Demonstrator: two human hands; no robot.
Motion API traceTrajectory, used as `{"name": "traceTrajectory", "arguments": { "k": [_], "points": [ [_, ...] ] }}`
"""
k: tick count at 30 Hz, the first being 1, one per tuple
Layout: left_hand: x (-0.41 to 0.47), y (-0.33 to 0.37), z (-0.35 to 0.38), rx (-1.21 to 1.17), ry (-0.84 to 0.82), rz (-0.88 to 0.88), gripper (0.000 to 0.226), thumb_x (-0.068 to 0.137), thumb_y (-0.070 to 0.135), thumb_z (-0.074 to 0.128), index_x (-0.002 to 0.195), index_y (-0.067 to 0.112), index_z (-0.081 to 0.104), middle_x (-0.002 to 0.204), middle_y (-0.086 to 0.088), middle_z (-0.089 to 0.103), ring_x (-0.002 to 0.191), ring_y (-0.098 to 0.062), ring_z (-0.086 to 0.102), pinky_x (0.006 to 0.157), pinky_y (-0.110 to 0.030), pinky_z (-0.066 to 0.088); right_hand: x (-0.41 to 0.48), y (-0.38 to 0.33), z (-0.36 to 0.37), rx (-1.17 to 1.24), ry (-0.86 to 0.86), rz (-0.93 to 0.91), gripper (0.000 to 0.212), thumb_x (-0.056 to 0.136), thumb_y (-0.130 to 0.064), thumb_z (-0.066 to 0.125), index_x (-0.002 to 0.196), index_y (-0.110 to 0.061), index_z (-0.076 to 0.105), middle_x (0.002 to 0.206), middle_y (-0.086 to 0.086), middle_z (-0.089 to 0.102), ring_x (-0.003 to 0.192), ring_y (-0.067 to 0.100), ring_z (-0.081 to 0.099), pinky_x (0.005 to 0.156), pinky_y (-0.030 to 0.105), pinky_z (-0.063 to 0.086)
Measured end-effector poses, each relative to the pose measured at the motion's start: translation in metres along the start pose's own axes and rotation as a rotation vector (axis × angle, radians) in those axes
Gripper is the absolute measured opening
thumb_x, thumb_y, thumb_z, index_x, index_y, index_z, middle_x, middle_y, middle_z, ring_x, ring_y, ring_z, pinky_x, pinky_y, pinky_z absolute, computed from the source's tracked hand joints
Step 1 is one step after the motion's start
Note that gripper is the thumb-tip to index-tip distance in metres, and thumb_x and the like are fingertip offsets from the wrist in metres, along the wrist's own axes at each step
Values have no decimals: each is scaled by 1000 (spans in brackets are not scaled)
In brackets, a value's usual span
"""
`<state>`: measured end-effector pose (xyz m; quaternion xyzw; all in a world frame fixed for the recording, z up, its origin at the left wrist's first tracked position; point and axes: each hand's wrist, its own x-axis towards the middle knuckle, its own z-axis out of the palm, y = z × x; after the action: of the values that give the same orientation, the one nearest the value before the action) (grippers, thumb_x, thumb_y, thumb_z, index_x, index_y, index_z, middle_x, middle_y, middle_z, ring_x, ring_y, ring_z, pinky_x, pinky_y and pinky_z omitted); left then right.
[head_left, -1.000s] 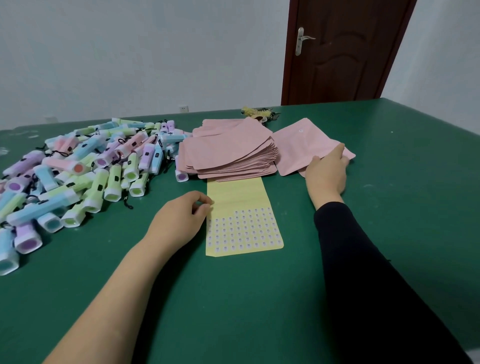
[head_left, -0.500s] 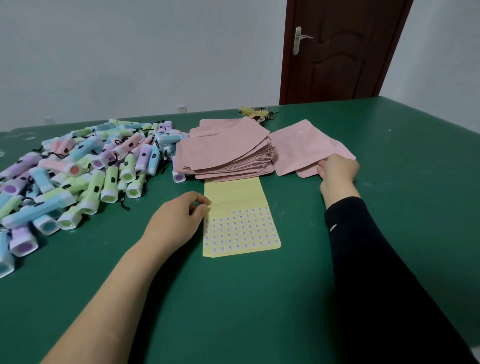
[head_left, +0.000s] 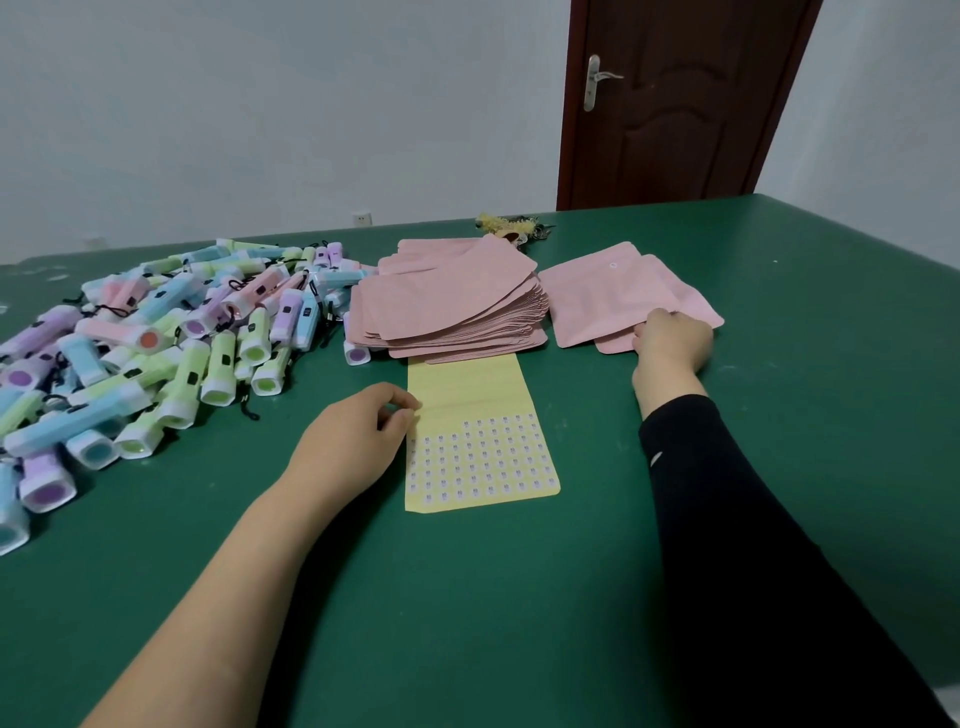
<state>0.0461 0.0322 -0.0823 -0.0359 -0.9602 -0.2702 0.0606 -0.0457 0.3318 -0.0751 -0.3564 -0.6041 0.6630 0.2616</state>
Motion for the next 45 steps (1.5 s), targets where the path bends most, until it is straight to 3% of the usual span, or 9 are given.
{"name": "traceTrajectory", "arguments": {
  "k": [4,7,10,22,32,36,40,43,45],
  "points": [
    [0,1,0,-1,0,-2,13,99,33,50,105,36,62,76,18,60,62,-2,52,53,-25,33,8,-1,-1,-185,-20,-53,17,95,-19,50,87,-8,61,122,15,62,125,29,51,93,37,51],
    [0,1,1,-1,0,-1,13,99,33,50,105,36,62,77,17,62,62,-3,54,53,-25,34,12,1,-1,-201,-19,-46,21,93,-18,53,102,-2,64,138,11,51,107,32,64,90,43,54],
    [1,1,1,-1,2,0,14,99,33,50,106,35,62,75,18,60,62,-3,53,53,-25,33,13,0,-1,-197,-10,-20,29,93,-13,50,116,1,61,140,9,49,92,31,68,87,42,56],
    [1,0,1,9,1,-9,14,99,32,50,107,36,62,79,22,59,64,3,50,54,-22,33,14,-8,-6,-235,-73,15,36,100,-13,40,131,3,51,142,11,46,107,33,63,94,40,52],
    [1,0,1,5,-1,-15,14,99,33,50,105,37,62,79,21,61,63,2,51,53,-23,32,8,-5,-6,-254,-25,-21,34,93,-7,42,122,3,58,143,13,44,92,33,67,84,36,54],
    [1,1,1,6,-4,-10,14,99,34,50,106,37,62,79,20,61,64,1,53,54,-24,33,8,-4,-9,-258,-23,-54,17,86,2,45,89,-6,60,136,14,53,74,25,56,69,28,46],
    [0,1,1,9,-9,-8,14,99,33,50,106,36,61,79,20,61,65,-1,54,54,-24,34,7,-2,-10,-227,-21,-87,25,82,3,45,62,-12,47,123,21,60,89,26,54,65,27,48],
    [0,1,1,5,-8,-8,14,99,33,51,107,36,62,79,19,61,64,-1,53,54,-24,34,6,-2,-10,-182,-3,-87,28,81,1,45,56,-11,47,91,19,65,116,32,55,83,40,55],
    [0,0,1,3,-8,-2,14,99,33,51,107,35,62,77,19,60,65,0,52,55,-24,34,5,-2,-10,-161,8,-68,27,82,1,46,58,-11,50,98,18,65,120,32,55,76,38,55]
  ]
}}
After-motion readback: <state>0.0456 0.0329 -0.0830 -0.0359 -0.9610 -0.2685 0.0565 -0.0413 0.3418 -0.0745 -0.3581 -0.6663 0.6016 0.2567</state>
